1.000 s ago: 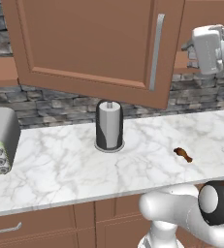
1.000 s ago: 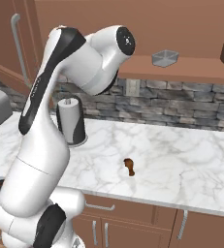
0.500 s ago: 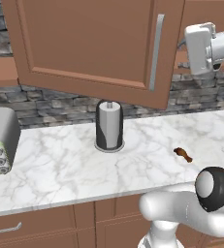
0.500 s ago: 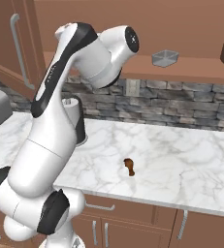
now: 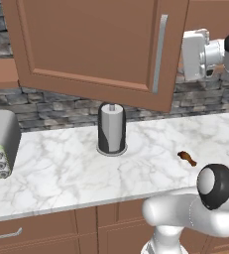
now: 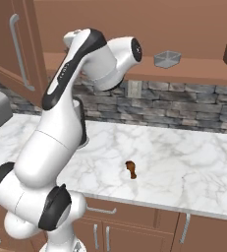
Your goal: Retrieve the tupperware from the cabinet, then place the raw meat into the tupperware to avoid contamination.
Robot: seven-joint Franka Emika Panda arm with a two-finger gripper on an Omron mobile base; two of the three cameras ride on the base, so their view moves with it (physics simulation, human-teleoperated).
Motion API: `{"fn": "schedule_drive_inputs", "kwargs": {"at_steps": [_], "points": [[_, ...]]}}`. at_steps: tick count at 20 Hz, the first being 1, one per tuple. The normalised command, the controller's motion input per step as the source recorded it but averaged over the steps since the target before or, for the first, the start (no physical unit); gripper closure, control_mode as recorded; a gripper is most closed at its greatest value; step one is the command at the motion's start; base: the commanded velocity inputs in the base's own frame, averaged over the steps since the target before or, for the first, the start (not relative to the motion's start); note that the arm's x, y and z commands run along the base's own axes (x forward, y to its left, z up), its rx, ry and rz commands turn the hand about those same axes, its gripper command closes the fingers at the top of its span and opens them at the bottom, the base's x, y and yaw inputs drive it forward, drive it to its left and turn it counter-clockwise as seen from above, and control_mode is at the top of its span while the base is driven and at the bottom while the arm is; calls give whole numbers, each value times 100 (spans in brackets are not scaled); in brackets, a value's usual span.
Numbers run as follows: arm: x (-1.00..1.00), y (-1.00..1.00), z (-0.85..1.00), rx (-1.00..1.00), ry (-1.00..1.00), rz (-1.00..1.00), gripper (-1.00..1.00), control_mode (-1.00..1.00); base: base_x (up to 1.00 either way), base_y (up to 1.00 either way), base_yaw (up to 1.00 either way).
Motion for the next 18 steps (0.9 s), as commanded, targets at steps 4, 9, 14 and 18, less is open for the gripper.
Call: {"fn": "schedule_drive_inputs", "kwargs": {"at_steps": [4, 9, 14, 18], "points": [[18, 17, -1, 5, 2, 0, -100, -100, 0, 0, 0], [15, 17, 1, 6, 4, 0, -100, -100, 0, 0, 0], [25, 13, 0, 9, 8, 0, -100, -100, 0, 0, 0], [41, -1, -5, 10, 9, 0, -100, -100, 0, 0, 0]]}}
